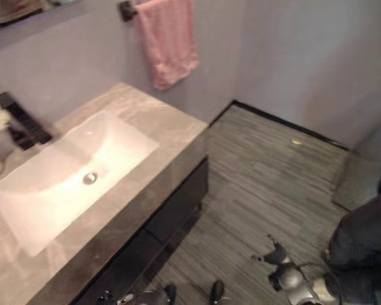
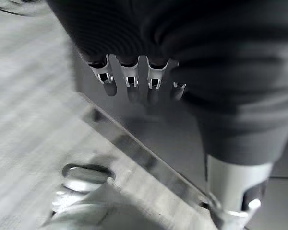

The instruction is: Put brush and paste in cup on sink, flatten towel.

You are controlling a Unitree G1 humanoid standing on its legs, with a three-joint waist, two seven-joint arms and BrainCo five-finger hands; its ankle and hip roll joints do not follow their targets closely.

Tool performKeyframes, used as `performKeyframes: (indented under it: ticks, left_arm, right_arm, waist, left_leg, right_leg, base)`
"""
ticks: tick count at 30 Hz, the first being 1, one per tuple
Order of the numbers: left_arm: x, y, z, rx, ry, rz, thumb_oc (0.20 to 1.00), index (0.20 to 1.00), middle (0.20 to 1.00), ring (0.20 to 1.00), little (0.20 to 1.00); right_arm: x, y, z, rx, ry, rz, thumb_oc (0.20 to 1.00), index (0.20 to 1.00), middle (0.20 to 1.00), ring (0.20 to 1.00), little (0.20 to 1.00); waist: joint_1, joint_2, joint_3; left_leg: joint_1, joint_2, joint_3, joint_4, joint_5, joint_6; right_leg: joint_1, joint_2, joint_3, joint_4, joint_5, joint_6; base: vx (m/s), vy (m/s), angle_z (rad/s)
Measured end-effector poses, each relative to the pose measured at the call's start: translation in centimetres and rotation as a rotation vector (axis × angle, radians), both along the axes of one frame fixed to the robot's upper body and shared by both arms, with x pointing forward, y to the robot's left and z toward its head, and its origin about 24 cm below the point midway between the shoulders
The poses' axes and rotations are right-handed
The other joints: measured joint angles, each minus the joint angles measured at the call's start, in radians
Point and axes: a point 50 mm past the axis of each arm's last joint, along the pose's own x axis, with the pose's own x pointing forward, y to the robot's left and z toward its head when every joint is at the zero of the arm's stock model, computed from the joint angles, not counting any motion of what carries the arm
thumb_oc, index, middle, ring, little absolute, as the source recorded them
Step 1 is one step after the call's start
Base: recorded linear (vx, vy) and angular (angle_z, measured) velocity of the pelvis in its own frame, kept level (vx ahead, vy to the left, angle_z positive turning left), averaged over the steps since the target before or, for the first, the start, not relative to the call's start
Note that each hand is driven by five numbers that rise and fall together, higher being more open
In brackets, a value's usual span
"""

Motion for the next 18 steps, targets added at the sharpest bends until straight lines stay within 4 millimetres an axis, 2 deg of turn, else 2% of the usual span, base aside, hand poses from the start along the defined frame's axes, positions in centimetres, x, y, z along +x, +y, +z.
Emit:
performKeyframes:
  ticks: [1,3,4,5,6,7,8,9,11,12,13,14,15,16,17,18]
  left_arm:
    - [0.7,0.1,0.0,0.0,-0.01,0.02,1.0,1.0,1.0,1.0,1.0]
    - [2.8,-0.4,0.3,-0.016,-0.045,-0.026,1.0,1.0,1.0,1.0,1.0]
    - [3.5,-1.3,0.4,-0.042,-0.067,-0.043,1.0,1.0,1.0,1.0,1.0]
    - [4.0,-1.7,0.4,-0.054,-0.081,-0.048,1.0,1.0,1.0,1.0,1.0]
    - [4.3,-1.7,0.6,-0.06,-0.079,-0.113,1.0,1.0,1.0,1.0,1.0]
    - [4.6,-2.0,0.6,-0.072,-0.071,-0.183,1.0,1.0,1.0,1.0,1.0]
    - [5.4,-3.3,0.7,-0.103,-0.101,-0.181,1.0,1.0,1.0,1.0,1.0]
    - [5.5,-3.9,0.6,-0.106,-0.111,-0.172,1.0,1.0,1.0,1.0,1.0]
    - [5.3,-4.5,0.6,-0.115,-0.125,-0.181,1.0,1.0,1.0,1.0,1.0]
    - [5.0,-5.1,0.5,-0.129,-0.123,-0.175,1.0,1.0,1.0,1.0,1.0]
    - [5.2,-5.3,0.6,-0.13,-0.135,-0.171,1.0,1.0,1.0,1.0,1.0]
    - [5.1,-5.1,0.6,-0.125,-0.138,-0.168,1.0,1.0,1.0,1.0,1.0]
    - [5.1,-5.0,0.8,-0.116,-0.155,-0.152,1.0,1.0,1.0,1.0,1.0]
    - [5.1,-5.1,0.9,-0.114,-0.165,-0.134,1.0,1.0,1.0,1.0,1.0]
    - [5.5,-4.9,1.2,-0.099,-0.187,-0.126,1.0,1.0,1.0,1.0,1.0]
    - [5.7,-4.5,1.3,-0.091,-0.194,-0.108,1.0,1.0,1.0,1.0,1.0]
  right_arm:
    - [0.2,0.1,0.4,0.008,-0.029,0.011,1.0,1.0,1.0,1.0,1.0]
    - [-1.1,-0.6,-0.2,0.002,0.005,-0.012,1.0,1.0,1.0,1.0,1.0]
    - [-1.9,-0.6,-0.6,0.006,0.024,-0.025,1.0,1.0,1.0,1.0,1.0]
    - [-2.0,-0.4,-0.8,0.017,0.028,-0.03,1.0,1.0,1.0,1.0,1.0]
    - [-1.9,0.0,-0.8,0.03,0.022,-0.032,1.0,1.0,1.0,1.0,1.0]
    - [-1.4,0.4,-0.7,0.045,0.006,-0.035,1.0,1.0,1.0,1.0,1.0]
    - [-0.4,1.0,-0.1,0.071,-0.038,-0.034,1.0,1.0,1.0,1.0,1.0]
    - [-0.6,1.0,-0.3,0.078,-0.033,-0.043,1.0,1.0,1.0,1.0,1.0]
    - [-1.4,0.9,-0.6,0.086,-0.017,-0.06,1.0,1.0,1.0,1.0,1.0]
    - [-2.0,0.4,-0.8,0.08,-0.004,-0.081,1.0,1.0,1.0,1.0,1.0]
    - [-2.6,0.2,-1.0,0.078,0.01,-0.09,1.0,1.0,1.0,1.0,1.0]
    - [-3.0,0.2,-1.2,0.082,0.017,-0.098,1.0,1.0,1.0,1.0,1.0]
    - [-2.8,0.0,-1.0,0.082,0.008,-0.115,1.0,1.0,1.0,1.0,1.0]
    - [-2.5,-0.3,-0.9,0.077,0.002,-0.129,1.0,1.0,1.0,1.0,1.0]
    - [-2.1,-0.6,-0.7,0.073,-0.008,-0.137,1.0,1.0,1.0,1.0,1.0]
    - [-1.9,-0.7,-0.5,0.073,-0.019,-0.137,1.0,1.0,1.0,1.0,1.0]
  waist:
    - [-0.016,0.007,0.003]
    - [-0.075,0.025,0.004]
    - [-0.094,0.026,0.009]
    - [-0.094,0.02,0.015]
    - [-0.095,0.016,0.013]
    - [-0.096,0.016,0.013]
    - [-0.093,0.035,0.018]
    - [-0.101,0.041,0.019]
    - [-0.106,0.048,0.023]
    - [-0.117,0.069,0.023]
    - [-0.13,0.071,0.023]
    - [-0.131,0.062,0.024]
    - [-0.104,0.064,0.024]
    - [-0.071,0.085,0.018]
    - [-0.024,0.113,0.019]
    - [-0.043,0.118,0.018]
  left_leg:
    - [-0.013,0.019,0.057,0.006,-0.002,-0.005]
    - [-0.022,0.057,0.156,-0.043,0.002,-0.001]
    - [0.001,0.061,0.188,-0.083,-0.007,0.028]
    - [0.01,0.051,0.199,-0.103,0.003,0.035]
    - [0.009,0.042,0.227,-0.124,0.019,0.057]
    - [0.011,0.048,0.3,-0.148,0.044,0.074]
    - [0.011,0.053,0.367,-0.16,0.051,0.093]
    - [0.011,0.042,0.388,-0.152,0.048,0.105]
    - [0.031,0.022,0.45,-0.171,0.053,0.122]
    - [0.035,0.021,0.465,-0.185,0.048,0.128]
    - [0.039,0.015,0.479,-0.181,0.049,0.125]
    - [0.039,0.006,0.501,-0.176,0.058,0.126]
    - [0.042,0.019,0.556,-0.189,0.056,0.115]
    - [0.029,0.063,0.634,-0.19,0.059,0.124]
    - [0.025,0.102,0.687,-0.194,0.047,0.123]
    - [0.01,0.11,0.678,-0.186,0.042,0.126]
  right_leg:
    - [0.011,0.005,-0.012,-0.028,0.027,0.013]
    - [0.047,0.003,-0.037,-0.079,0.043,0.022]
    - [0.043,-0.002,-0.031,-0.079,0.039,0.03]
    - [0.024,-0.013,-0.013,-0.059,0.028,0.037]
    - [-0.007,-0.027,0.003,-0.033,0.021,0.04]
    - [-0.033,-0.036,0.035,-0.016,0.007,0.049]
    - [-0.06,-0.051,0.019,0.02,-0.008,0.075]
    - [-0.05,-0.072,0.022,0.024,-0.011,0.081]
    - [-0.056,-0.106,0.05,0.015,0.029,0.125]
    - [-0.055,-0.113,0.056,0.01,0.041,0.139]
    - [-0.06,-0.113,0.054,0.0,0.041,0.14]
    - [-0.066,-0.118,0.062,-0.007,0.089,0.151]
    - [-0.095,-0.117,0.061,-0.025,0.058,0.154]
    - [-0.104,-0.14,-0.082,-0.026,0.029,0.119]
    - [-0.144,-0.188,-0.285,0.041,0.026,0.128]
    - [-0.118,-0.212,-0.278,0.054,0.034,0.144]
  base:
    - [0.03,0.204,-1.15]
    - [-0.03,0.221,0.18]
    - [-0.1,0.245,0.04]
    - [-0.1,0.2,-0.37]
    - [-0.07,0.141,-0.86]
    - [-0.09,0.182,-1.55]
    - [-0.09,0.199,-1.48]
    - [-0.13,0.256,-1.26]
    - [-0.11,0.138,-0.76]
    - [-0.12,0.105,-0.63]
    - [-0.17,0.117,-0.36]
    - [-0.15,0.032,-0.84]
    - [-0.18,0.031,-1.34]
    - [-0.16,0.032,-2.26]
    - [-0.08,0.019,-1.61]
    - [-0.07,0.027,-0.75]
